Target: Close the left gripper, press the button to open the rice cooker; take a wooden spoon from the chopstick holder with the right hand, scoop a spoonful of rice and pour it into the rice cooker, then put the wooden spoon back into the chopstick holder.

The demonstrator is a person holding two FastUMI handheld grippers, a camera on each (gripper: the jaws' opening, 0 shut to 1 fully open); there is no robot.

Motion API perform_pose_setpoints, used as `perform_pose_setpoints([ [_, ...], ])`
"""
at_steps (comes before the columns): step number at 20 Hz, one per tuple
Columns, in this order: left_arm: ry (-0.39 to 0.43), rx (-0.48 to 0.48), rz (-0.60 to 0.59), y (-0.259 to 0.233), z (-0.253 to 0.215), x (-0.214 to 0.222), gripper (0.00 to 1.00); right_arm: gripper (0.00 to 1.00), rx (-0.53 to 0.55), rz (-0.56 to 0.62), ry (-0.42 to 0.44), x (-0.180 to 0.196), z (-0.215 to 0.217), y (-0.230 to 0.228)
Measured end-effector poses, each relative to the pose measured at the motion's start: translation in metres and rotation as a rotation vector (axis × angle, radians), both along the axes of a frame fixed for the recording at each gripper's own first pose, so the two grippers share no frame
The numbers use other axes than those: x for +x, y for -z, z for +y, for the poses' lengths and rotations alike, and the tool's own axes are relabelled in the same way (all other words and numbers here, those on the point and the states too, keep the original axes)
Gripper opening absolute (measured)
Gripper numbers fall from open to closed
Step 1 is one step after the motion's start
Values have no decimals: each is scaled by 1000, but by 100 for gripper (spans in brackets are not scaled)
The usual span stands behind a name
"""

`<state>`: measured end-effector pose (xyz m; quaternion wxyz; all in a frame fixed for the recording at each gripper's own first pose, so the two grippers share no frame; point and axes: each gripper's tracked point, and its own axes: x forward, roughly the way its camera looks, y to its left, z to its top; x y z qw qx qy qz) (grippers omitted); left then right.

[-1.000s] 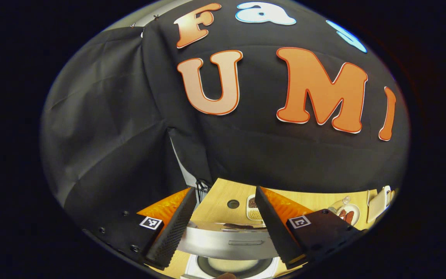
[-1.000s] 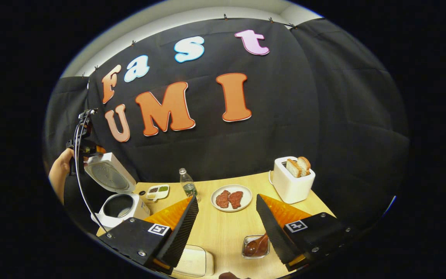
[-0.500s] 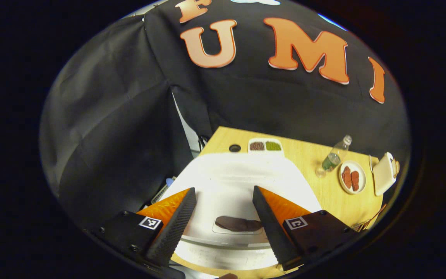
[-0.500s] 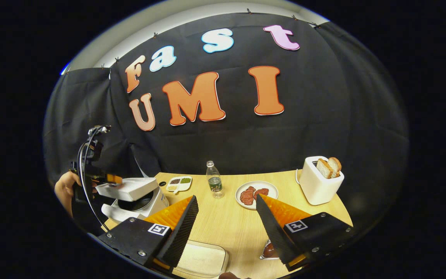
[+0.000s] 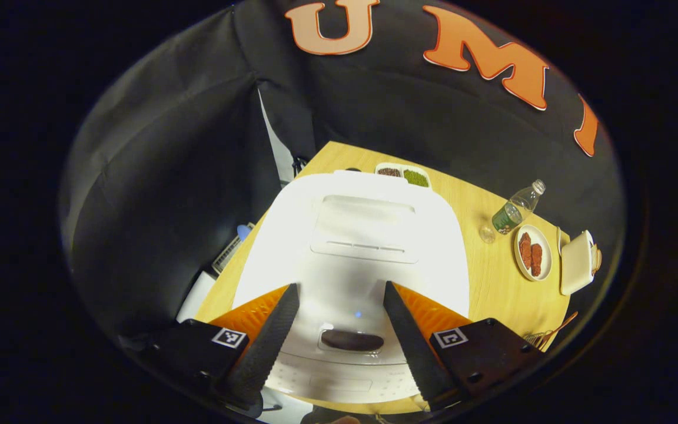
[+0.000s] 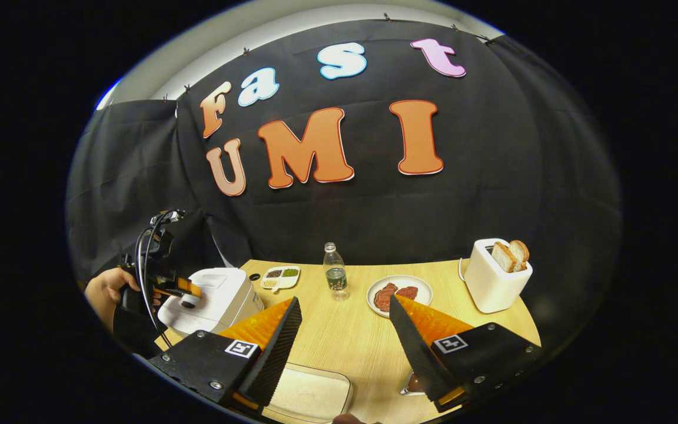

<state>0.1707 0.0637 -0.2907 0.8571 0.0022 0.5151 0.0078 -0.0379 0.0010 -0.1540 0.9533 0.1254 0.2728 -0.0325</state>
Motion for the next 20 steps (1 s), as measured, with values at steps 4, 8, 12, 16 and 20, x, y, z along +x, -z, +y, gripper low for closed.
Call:
perform_pose_setpoints([
  [4, -11, -64, -62, 5, -6, 3, 100, 93, -4, -12, 4, -3, 0, -4],
  [8, 29, -94, -250, -37, -20, 19, 99, 93, 5, -28, 12, -2, 0, -9],
  [12, 120, -82, -492, -121, -35, 13, 99, 93, -51, -92, 23, 7, -3, -32],
  [16, 176, -93, -714, -205, -52, -9, 98, 93, -125, -182, 9, 21, 2, -66],
  [20, 187, -132, -859, -250, -55, -36, 98, 93, -166, -289, -21, 30, 17, -106],
])
